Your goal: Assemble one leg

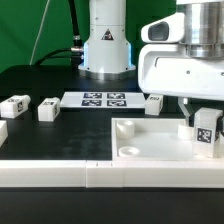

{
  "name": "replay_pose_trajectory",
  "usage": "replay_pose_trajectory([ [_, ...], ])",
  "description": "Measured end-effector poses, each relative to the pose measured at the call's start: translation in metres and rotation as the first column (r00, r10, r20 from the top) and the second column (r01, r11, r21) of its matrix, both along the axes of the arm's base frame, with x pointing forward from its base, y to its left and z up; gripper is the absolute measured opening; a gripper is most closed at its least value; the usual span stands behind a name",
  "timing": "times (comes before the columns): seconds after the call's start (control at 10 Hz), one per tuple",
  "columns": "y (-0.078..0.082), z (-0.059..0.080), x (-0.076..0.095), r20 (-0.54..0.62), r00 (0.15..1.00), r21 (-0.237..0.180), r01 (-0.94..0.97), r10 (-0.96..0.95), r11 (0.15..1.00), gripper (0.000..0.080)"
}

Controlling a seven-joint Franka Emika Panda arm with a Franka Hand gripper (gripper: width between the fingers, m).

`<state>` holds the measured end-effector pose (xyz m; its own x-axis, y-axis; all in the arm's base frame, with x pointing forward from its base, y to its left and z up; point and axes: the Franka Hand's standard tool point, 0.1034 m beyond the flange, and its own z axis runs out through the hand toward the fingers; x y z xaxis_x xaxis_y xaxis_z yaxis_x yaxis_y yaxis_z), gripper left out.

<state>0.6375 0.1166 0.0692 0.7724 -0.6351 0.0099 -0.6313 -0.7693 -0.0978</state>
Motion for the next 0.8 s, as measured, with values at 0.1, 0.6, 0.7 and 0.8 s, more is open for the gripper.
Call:
replay_pose_trajectory([
  [0.1,-0.0005,0.0,0.0,-0.004,0.997,0.004,0.074,-0.074,0.997,0.029],
  [0.6,-0.0013,-0.0004,-0.0019,-0.063,0.772,0.035,0.635,-0.632,0.772,0.029],
  [0.7,-0.0009,-0.0006,-0.0021,-0.077,0.697,0.038,0.717,-0.713,0.697,0.029],
  [0.8,0.0,-0.0007,-0.0022,-0.091,0.62,0.039,0.784,-0.78,0.619,0.029],
])
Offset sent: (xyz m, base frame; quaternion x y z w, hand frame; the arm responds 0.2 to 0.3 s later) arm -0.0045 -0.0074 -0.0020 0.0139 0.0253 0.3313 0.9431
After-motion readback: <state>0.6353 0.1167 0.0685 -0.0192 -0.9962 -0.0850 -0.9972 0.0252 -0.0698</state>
